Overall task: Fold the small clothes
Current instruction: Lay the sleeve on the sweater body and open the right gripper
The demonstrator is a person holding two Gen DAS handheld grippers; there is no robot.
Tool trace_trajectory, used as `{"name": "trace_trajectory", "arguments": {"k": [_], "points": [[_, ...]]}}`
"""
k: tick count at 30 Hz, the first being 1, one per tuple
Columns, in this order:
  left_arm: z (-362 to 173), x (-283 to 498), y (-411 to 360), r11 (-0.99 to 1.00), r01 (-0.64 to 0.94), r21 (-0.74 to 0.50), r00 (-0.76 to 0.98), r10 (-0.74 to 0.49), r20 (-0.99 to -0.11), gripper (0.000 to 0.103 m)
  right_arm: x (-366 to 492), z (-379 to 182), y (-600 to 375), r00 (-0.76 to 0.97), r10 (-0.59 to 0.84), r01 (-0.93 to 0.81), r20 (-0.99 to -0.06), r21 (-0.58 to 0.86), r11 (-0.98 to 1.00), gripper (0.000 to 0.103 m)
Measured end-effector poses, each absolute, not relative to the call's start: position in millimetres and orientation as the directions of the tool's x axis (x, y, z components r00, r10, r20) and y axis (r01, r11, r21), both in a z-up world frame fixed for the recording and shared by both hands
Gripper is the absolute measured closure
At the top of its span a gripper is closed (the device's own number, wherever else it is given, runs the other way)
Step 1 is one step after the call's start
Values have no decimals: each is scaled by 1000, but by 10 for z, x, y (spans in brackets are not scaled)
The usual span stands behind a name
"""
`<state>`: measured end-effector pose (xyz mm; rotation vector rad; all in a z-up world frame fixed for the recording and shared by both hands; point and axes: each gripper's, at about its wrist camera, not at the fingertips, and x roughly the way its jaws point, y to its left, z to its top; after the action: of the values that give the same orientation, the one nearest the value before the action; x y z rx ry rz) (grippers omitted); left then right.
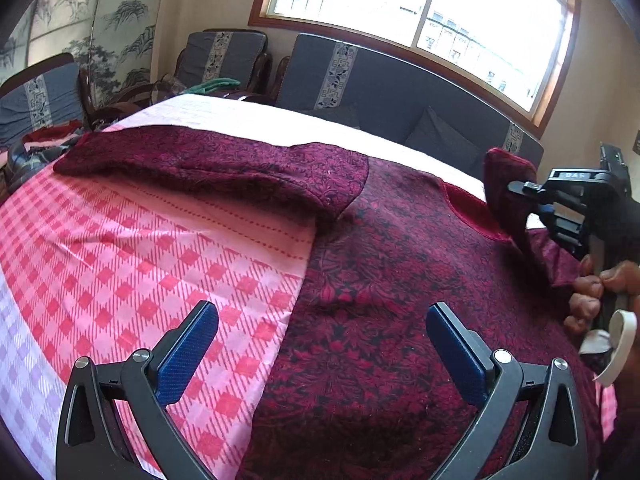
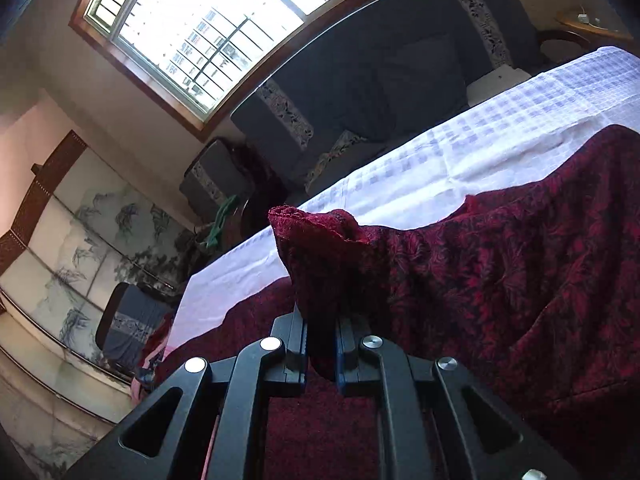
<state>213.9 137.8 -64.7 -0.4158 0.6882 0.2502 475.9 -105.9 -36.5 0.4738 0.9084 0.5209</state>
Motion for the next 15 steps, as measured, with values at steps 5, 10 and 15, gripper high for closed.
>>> {"name": "trace_trajectory", "arguments": {"k": [5,10,15], "points": [[-644,2098,1408,888,-343,-307,763,72,-643,0,4591,-772,-388,428,603,-256,-673,549,796,92],[-632,2108,1375,895,-331,-299,766,70,-639,0,4529,-822,-134,421,587,-298,-691,506,809,92],[-631,2141,1387,891,-337,-305,761,67,-645,0,4540,-856,5,392,594,-320,-702,501,804,84]]}}
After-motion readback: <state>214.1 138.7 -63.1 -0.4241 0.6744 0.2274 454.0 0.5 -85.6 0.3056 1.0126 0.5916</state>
